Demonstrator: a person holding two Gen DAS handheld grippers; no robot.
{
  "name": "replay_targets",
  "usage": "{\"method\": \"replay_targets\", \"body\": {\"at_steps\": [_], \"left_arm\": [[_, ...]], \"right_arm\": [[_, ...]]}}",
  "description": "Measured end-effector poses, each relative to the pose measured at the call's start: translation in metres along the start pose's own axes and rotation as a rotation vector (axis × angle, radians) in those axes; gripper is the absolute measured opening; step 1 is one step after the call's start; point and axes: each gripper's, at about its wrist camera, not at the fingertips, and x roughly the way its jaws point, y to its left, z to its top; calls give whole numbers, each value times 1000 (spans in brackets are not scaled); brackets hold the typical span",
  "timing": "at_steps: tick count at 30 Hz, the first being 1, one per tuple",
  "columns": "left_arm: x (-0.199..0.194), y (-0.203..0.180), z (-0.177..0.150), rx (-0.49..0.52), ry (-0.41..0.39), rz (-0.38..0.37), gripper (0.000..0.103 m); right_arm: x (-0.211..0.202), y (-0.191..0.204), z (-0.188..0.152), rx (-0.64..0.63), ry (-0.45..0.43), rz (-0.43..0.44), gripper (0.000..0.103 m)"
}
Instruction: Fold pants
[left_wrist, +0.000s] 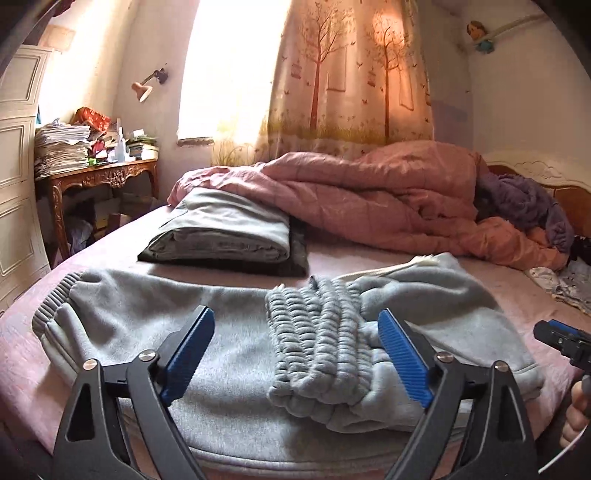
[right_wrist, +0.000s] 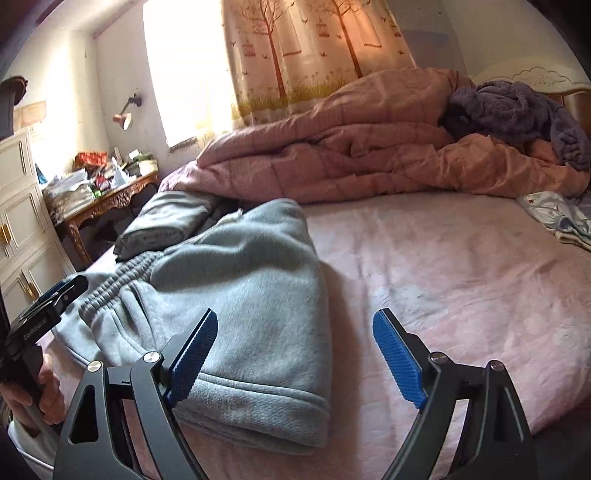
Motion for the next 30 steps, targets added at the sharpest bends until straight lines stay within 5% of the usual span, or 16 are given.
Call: {"method": "replay_targets", "body": {"at_steps": [3,4,5,6,8,9,12,15,17,21,26,30], "left_arm": [[-6,-12,5,31,-34,-33,92],[-5,-20,6,60,-38,-32,85],[-2,-28,7,96,-32,-28,63],[3,-35,7,124,-18,-23,56],[13,-45,5,138,22,-10,28],[20,-44,4,128,51,1,25],[36,-28,-1,25,134,-42,26],[37,-13,-2,-54,153,-130,43],[39,-13,2,-41,153,-85,64],[63,-18,16,13,234,-125,64],[95,-8,25,-55,385,-197,29],[95,-9,18,-42,380,-203,31]], "right_arm": [[-12,-3,0,29,-60,-26,84],[-15,-2,-1,23,-86,-33,68],[-16,1,-2,10,-105,-41,55],[-16,6,-2,-6,-112,-46,53],[-15,15,-4,-33,-111,-17,33],[-14,19,-5,-43,-102,3,29],[-7,33,-11,-81,-66,33,18],[1,43,-20,-119,-21,68,16],[8,46,-25,-123,9,78,16],[16,52,-34,-163,26,41,15],[15,53,-38,-180,8,29,15],[16,47,-35,-148,9,53,15]]}}
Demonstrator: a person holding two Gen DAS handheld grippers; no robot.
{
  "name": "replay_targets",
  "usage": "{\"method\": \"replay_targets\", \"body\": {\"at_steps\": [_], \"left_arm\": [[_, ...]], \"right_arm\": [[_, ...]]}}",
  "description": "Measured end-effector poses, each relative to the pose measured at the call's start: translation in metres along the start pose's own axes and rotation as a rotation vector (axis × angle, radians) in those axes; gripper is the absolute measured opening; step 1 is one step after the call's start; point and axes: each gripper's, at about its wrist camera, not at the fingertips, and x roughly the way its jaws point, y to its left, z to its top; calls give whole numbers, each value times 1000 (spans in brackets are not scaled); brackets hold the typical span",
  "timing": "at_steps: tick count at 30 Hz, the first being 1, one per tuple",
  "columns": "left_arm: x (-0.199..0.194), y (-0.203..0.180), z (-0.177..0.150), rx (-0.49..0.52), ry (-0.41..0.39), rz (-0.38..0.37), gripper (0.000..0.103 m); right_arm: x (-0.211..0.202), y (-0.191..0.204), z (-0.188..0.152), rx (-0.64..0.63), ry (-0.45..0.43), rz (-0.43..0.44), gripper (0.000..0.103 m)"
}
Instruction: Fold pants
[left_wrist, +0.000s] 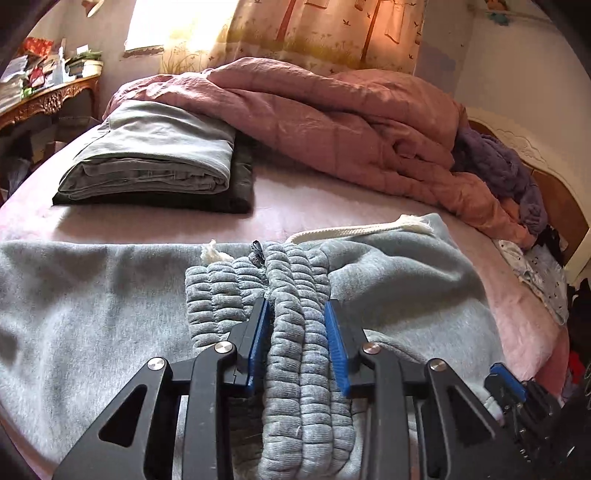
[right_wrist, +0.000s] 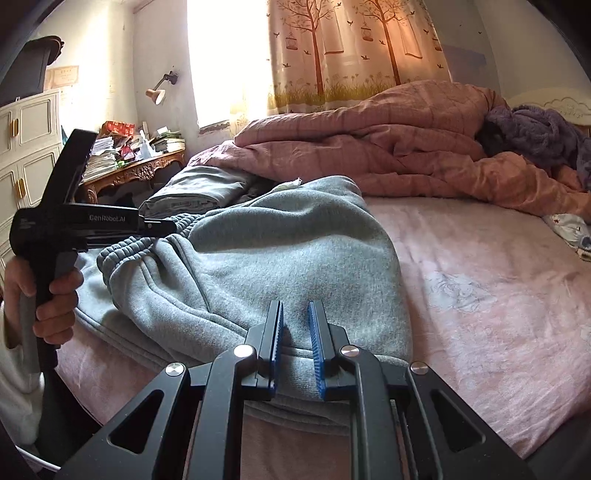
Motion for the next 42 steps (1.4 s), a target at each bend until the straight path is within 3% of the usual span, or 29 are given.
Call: {"method": "replay_targets", "body": {"at_steps": [3,10,18,21,24,28,34,39,42], "left_arm": [[-3,-11,-7,55,-30,66,26],[-38,-6,0,47,-126,38,21],[-15,18,-19,18,-68,52,26],[-27,5,-24,94,-152,105,39],[-58,-5,-32,147,-306,40,39],[-82,-31,-37,163,-364,7,41],[-57,-86,-43,158,-282,-132,41],[-25,-131,-49,149,-168,-264,40],[-8,-149,-53,96,-105,-341,33]], "right_arm": [[-1,2,-1,-13,-11,-8,16],[-7,-2,3,17,-26,-4,16],[8,10,-2,-73,35,-90,15],[7,10,-2,-82,34,-91,15],[1,0,7,-50,45,-54,16],[-3,-35,30,64,70,-42,16],[-19,-77,64,115,16,-50,16],[-34,-93,61,95,11,-85,16],[-43,-102,56,87,15,-113,16]]}}
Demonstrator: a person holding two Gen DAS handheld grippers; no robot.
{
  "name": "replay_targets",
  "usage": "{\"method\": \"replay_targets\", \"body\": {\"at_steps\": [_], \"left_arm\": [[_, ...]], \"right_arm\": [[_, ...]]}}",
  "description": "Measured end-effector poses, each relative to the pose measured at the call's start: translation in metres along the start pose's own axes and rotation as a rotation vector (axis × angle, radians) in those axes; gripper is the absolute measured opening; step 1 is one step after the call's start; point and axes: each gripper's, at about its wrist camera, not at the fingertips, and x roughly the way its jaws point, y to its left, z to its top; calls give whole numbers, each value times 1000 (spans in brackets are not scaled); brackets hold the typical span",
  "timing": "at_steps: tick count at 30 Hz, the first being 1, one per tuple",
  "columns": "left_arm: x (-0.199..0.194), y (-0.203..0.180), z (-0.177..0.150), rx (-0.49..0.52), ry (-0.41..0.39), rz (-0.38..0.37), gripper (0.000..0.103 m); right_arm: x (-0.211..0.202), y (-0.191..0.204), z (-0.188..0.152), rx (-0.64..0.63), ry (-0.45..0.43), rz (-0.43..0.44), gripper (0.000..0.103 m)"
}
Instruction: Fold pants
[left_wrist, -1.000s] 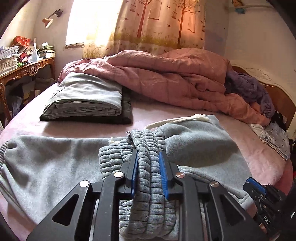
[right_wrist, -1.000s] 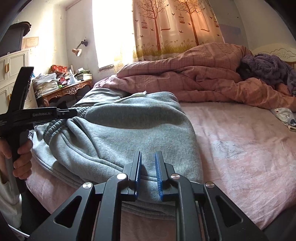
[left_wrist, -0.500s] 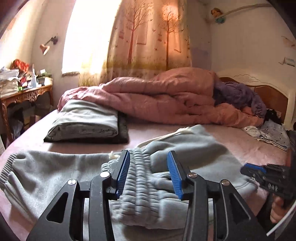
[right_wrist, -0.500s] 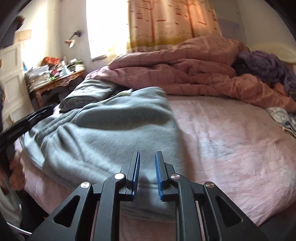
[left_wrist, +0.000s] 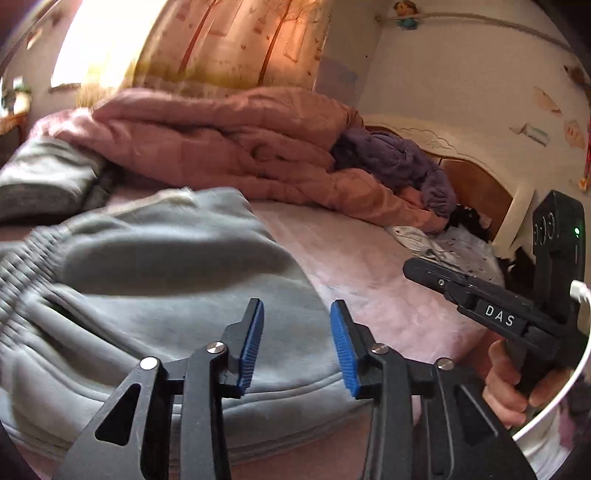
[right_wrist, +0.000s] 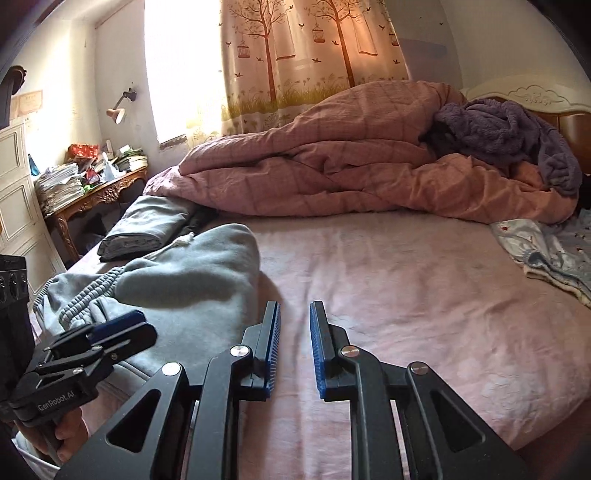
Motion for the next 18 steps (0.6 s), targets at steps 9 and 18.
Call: {"method": "replay_targets", "body": {"at_steps": [9,18], "left_arm": [[10,-26,-52,106,-30,106,28],[10,-18,-54,100,-37,103,29]], "right_arm": [[12,-21,40,20,-26,85,47],[156,-14,94,141,266,438,47]]}}
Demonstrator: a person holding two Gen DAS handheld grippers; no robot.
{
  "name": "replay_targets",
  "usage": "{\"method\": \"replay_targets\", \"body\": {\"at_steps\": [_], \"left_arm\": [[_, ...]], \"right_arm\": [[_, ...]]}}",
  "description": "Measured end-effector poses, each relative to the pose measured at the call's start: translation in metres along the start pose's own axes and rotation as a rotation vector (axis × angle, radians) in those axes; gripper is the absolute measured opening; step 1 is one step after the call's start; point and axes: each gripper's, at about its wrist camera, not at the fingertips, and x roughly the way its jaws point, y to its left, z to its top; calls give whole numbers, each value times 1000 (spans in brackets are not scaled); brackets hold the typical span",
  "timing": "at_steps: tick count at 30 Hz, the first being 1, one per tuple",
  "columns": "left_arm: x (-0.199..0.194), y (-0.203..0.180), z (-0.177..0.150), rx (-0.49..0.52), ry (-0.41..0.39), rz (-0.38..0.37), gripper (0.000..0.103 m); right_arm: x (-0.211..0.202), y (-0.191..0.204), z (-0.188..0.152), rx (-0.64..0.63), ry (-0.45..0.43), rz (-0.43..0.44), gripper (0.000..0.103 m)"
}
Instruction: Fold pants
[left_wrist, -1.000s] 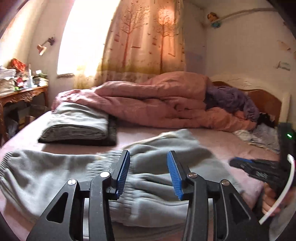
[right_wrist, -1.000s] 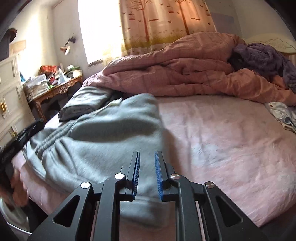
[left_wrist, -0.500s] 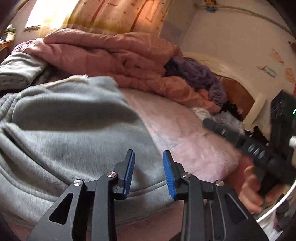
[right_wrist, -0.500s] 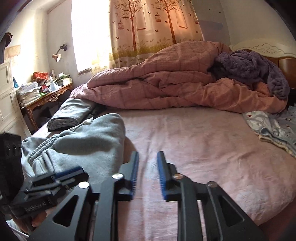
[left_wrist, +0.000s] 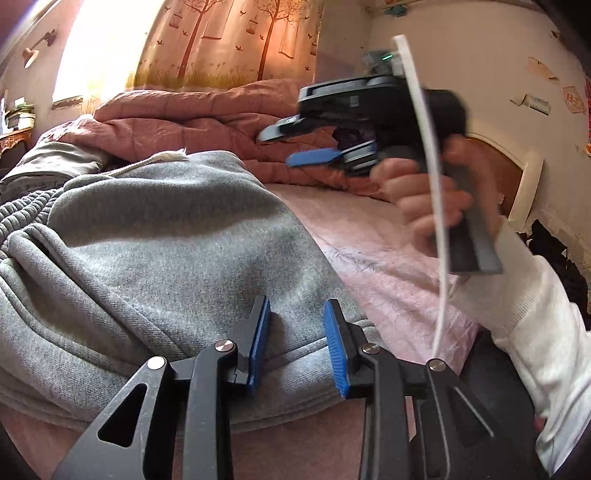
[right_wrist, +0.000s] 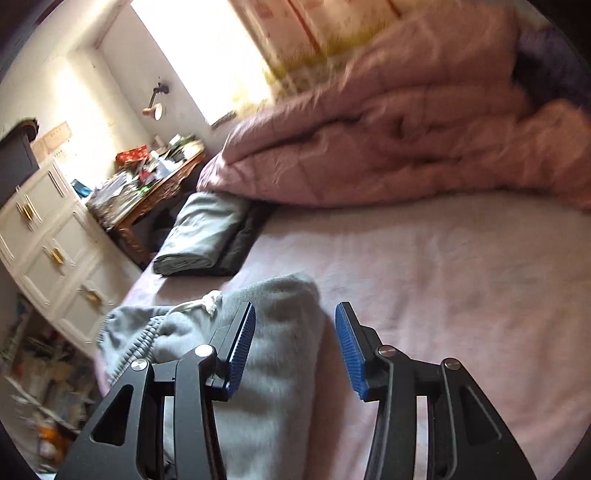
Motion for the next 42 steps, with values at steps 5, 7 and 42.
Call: {"method": "replay_targets", "body": {"at_steps": [5,7,42], "left_arm": [[3,2,1,-14,-10,0,29],[3,3,0,-18,-9,-5,29],[-25,120,97,-162,160,226,35]], "right_arm": [[65,-30,6,161,176,134,65],[76,-36,8,182,176,161,65],[7,61,-10,-192,-157,-255,31]]}}
